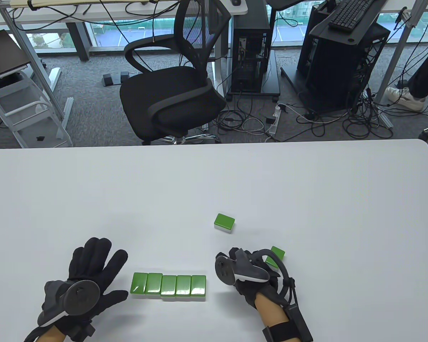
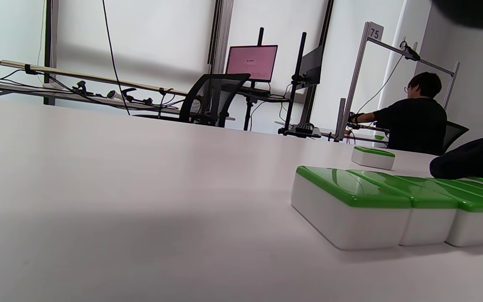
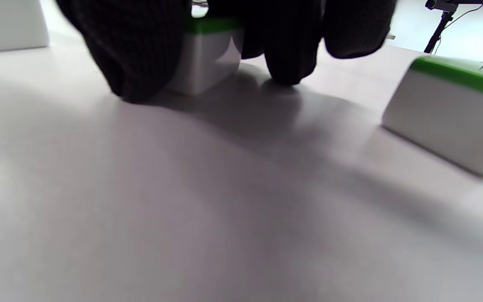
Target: Flip mahjong tiles upright in a row
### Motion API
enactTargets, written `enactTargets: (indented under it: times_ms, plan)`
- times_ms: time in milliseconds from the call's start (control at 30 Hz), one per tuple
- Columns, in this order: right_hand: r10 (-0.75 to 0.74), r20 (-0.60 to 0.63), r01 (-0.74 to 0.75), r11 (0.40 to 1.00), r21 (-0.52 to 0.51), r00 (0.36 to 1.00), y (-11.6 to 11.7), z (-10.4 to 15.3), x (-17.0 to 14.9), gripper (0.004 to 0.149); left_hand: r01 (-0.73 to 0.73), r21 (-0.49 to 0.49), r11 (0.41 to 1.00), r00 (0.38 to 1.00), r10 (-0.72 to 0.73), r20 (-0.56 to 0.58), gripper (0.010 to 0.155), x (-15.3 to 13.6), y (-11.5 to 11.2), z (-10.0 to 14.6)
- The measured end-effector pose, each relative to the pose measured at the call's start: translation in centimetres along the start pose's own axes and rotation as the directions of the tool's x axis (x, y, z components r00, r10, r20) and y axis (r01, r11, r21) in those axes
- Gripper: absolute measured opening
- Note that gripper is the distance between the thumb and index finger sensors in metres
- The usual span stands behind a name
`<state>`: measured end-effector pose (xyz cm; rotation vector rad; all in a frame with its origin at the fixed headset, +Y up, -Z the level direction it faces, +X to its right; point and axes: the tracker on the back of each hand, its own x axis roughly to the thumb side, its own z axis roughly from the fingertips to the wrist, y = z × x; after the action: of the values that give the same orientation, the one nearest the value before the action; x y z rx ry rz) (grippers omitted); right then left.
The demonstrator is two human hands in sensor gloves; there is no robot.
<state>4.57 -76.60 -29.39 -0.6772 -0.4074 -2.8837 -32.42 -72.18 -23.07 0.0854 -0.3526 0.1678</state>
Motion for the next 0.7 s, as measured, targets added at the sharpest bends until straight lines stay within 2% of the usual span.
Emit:
enactTargets:
  times_ms: [233, 433, 700]
  plan:
    - [-0.035, 0.067, 0.040, 0.997, -0.073, 0.997, -0.4, 0.5, 0.4, 0.076, 0.000, 0.003, 1.000, 1.000, 0.000, 0.007, 0.091, 0.0, 0.0, 0.0]
    - [-0.061, 0.151, 0.085, 0.985, -0.151, 0.987, -0.9, 1.8, 3.3, 0.080, -0.003, 0.016, 1.000, 1.000, 0.002, 0.010, 0.091, 0.0, 0.1, 0.0]
    - [-0.002, 0.137, 0.026, 0.985, -0.168, 0.991, -0.7, 2.1, 5.1, 0.084, 0.005, 0.017, 1.000, 1.000, -0.005, 0.018, 0.091, 0.2, 0.1, 0.1]
